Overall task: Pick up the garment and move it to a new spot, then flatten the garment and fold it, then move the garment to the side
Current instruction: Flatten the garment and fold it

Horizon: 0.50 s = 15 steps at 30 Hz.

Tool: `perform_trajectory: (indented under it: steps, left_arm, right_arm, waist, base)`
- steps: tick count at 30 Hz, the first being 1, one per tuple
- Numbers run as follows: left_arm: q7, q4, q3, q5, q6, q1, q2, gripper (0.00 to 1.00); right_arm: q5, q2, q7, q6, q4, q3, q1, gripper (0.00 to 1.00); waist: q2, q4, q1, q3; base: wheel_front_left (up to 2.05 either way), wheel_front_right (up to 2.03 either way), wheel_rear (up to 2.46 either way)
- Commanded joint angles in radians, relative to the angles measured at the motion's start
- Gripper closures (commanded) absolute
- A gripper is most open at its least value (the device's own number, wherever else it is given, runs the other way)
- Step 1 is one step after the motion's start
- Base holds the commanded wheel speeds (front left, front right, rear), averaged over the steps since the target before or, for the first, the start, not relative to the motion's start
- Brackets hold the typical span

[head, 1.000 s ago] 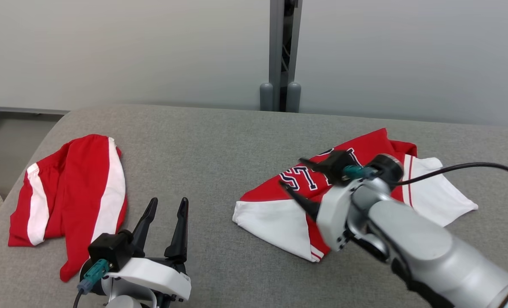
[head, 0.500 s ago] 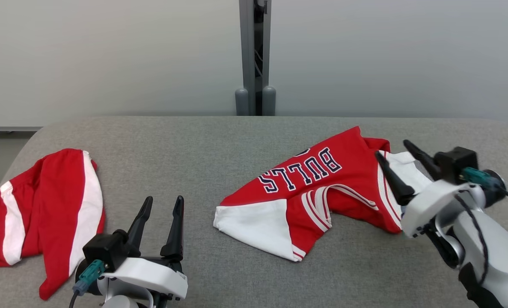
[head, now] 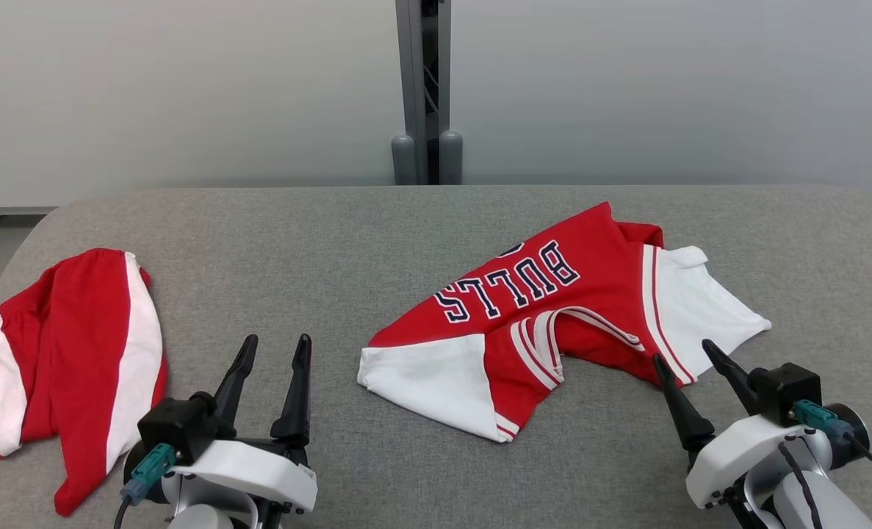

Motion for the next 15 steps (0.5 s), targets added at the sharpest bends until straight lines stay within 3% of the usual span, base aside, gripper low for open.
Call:
perform_trajectory:
  steps: [1, 15]
  left_arm:
    - [-0.003, 0.003, 0.004, 0.005, -0.006, -0.013, 0.004, 0.00]
    - [-0.003, 0.009, 0.004, 0.030, -0.021, -0.052, 0.004, 0.00]
  right_arm:
    - [-0.016, 0.000, -0.002, 0.000, 0.010, -0.008, -0.004, 0.00]
    - [-0.035, 0.001, -0.002, 0.000, 0.179, -0.005, -0.116, 0.00]
  waist:
    - [0.0000, 0.005, 0.0000, 0.003]
    - [0.0000, 0.079, 0.0000, 0.092]
  base:
    - [0.00, 0.00, 0.00]
    - [0.00, 0.00, 0.00]
